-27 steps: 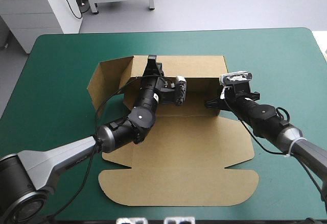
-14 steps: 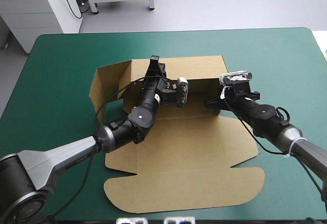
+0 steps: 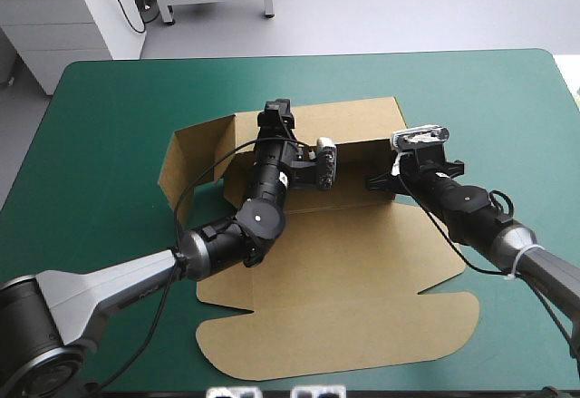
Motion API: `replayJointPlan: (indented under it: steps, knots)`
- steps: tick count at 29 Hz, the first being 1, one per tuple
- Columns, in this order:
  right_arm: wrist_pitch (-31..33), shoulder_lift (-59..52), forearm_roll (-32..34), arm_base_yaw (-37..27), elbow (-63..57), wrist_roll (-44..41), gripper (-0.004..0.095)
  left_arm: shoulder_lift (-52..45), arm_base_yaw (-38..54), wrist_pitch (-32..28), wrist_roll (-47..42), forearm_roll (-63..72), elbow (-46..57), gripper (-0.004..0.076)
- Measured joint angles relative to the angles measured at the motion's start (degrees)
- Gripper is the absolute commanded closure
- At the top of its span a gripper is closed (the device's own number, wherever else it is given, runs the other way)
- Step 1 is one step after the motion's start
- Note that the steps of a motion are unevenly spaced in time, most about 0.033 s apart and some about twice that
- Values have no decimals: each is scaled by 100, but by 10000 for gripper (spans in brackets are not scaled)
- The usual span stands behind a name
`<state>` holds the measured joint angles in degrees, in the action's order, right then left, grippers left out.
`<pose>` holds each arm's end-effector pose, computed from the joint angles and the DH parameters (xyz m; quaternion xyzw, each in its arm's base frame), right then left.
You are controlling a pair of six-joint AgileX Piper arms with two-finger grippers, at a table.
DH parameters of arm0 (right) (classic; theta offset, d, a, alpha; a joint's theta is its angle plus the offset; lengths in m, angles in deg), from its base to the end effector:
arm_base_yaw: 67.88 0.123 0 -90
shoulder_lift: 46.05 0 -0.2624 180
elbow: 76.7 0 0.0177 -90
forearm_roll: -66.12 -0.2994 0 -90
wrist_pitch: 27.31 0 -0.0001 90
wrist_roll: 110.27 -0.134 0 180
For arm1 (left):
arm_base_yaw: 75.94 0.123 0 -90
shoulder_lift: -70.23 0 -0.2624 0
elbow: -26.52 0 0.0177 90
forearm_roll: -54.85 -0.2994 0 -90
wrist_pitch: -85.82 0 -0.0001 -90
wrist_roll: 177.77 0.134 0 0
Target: Fold the box
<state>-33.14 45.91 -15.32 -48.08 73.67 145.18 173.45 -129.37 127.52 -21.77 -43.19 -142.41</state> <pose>0.3695 0.1188 0.1754 -0.0800 0.8647 0.0674 0.4913 0.3310 -0.2979 0.2417 0.5952 0.5069 0.3895 0.4870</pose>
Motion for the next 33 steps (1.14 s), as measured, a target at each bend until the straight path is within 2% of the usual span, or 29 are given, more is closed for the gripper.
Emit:
replayJointPlan:
  steps: [5, 12, 14, 16, 18, 22, 28, 33]
  knots:
    - [-69, -5, -12, 0, 0, 49, 925, 0, -686, 1053, -45, 176, 0, 237]
    - [-76, -5, -12, 0, 0, 54, 926, 0, -1418, 2042, -62, 1008, 0, 239]
    - [-76, -5, -12, 0, 0, 54, 926, 0, -1606, 2354, -68, 1313, 0, 255]
    - [-76, -5, -16, 0, 0, 54, 926, 0, -1767, 2508, -128, 1590, 0, 306]
    - [-76, -5, -16, 0, 0, 54, 926, -43, -1941, 2555, -175, 1899, 0, 398]
    - [-76, -5, -16, 0, 0, 54, 926, -190, -2140, 2581, -166, 2181, 0, 711]
    - [-76, -5, -16, 0, 0, 54, 926, -705, -2150, 2620, 328, 2476, -4, 724]
    - [-76, -5, -16, 0, 0, 54, 926, -1367, -1637, 2155, 1514, 4162, -172, 724]
